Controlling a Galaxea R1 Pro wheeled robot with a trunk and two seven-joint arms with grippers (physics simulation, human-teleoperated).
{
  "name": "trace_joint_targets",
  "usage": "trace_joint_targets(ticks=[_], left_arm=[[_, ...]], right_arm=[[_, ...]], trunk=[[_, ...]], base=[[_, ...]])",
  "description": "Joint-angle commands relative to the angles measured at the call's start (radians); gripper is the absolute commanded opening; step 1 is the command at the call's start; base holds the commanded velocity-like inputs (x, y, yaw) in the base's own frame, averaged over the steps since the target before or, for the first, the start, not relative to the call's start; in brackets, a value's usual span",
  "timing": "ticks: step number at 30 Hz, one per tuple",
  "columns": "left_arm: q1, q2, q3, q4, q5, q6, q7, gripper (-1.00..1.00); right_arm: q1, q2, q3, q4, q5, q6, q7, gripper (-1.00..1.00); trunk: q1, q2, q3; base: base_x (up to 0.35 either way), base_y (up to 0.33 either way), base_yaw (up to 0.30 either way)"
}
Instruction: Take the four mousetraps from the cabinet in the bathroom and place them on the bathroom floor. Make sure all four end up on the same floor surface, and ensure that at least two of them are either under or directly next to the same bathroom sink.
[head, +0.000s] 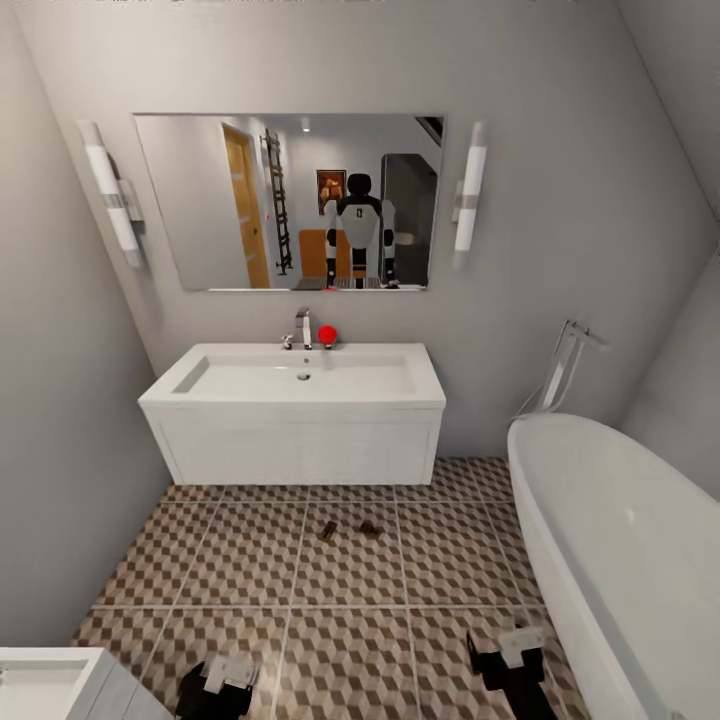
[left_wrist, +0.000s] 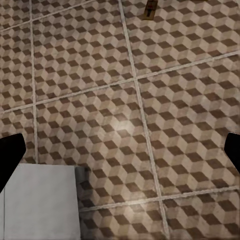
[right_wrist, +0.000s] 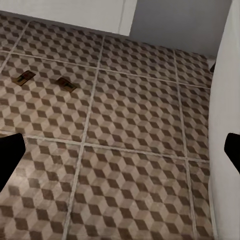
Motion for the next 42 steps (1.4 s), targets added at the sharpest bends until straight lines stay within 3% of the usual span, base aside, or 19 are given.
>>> trace_joint_targets(ticks=[1, 32, 42], left_arm=[[-0.001, -0.001, -0.008, 0.003, 0.007, -0.005, 0.001, 1.0], [-0.001, -0.001, -0.008, 0.003, 0.007, -0.004, 0.001, 1.0], [-0.001, -0.001, -0.008, 0.003, 0.007, -0.004, 0.001, 1.0]], right_arm=[[-0.001, 0.001, 0.009, 0.0, -0.009, -0.002, -0.002, 1.0], [0.0, 0.019, 0.009, 0.0, -0.009, -0.002, -0.005, 1.0], [0.0, 0.022, 0.009, 0.0, -0.009, -0.002, -0.007, 1.0]], trunk=[[0.0, -0.002, -0.002], [0.0, -0.002, -0.002], [0.0, -0.002, -0.002]], base=[[-0.25, 0.0, 0.0], [-0.325, 0.0, 0.0], [-0.108, 0.0, 0.04]])
